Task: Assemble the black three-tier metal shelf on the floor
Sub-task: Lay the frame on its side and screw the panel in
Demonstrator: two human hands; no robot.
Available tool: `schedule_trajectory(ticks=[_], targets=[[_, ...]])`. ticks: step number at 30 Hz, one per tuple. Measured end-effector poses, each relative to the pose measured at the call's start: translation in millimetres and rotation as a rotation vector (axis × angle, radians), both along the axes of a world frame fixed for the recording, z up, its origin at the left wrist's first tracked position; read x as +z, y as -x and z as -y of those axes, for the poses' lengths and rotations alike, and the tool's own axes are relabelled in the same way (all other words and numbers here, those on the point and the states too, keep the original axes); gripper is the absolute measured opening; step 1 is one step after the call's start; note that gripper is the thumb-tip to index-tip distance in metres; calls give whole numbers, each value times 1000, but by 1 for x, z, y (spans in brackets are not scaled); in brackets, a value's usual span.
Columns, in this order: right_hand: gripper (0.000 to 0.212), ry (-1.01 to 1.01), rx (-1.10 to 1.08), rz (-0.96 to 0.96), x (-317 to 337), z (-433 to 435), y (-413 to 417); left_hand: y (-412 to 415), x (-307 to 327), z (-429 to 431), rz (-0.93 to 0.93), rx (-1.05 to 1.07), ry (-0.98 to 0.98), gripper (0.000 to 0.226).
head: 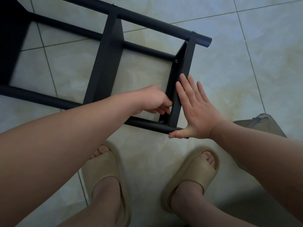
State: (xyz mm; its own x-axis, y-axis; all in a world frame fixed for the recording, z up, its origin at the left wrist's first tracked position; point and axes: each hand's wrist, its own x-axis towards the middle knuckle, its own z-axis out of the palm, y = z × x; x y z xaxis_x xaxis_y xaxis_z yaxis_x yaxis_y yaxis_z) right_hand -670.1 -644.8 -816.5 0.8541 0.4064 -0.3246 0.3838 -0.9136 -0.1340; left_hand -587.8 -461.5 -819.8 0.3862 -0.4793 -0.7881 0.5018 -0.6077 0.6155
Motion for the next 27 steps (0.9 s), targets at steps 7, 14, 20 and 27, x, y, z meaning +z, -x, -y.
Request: schedule_trajectory(ticks=[7, 14, 20, 27], targets=[[141, 6, -1, -8, 0, 0, 0, 1, 1, 0, 3, -13, -18, 14], [141, 9, -3, -14, 1, -1, 0, 2, 0, -10, 35, -56, -29, 16], [141, 5, 0, -12, 2, -1, 0, 0, -4, -20, 56, -138, -4, 14], [140, 6, 4, -10, 0, 0, 0, -1, -9, -27, 80, -225, 12, 20]])
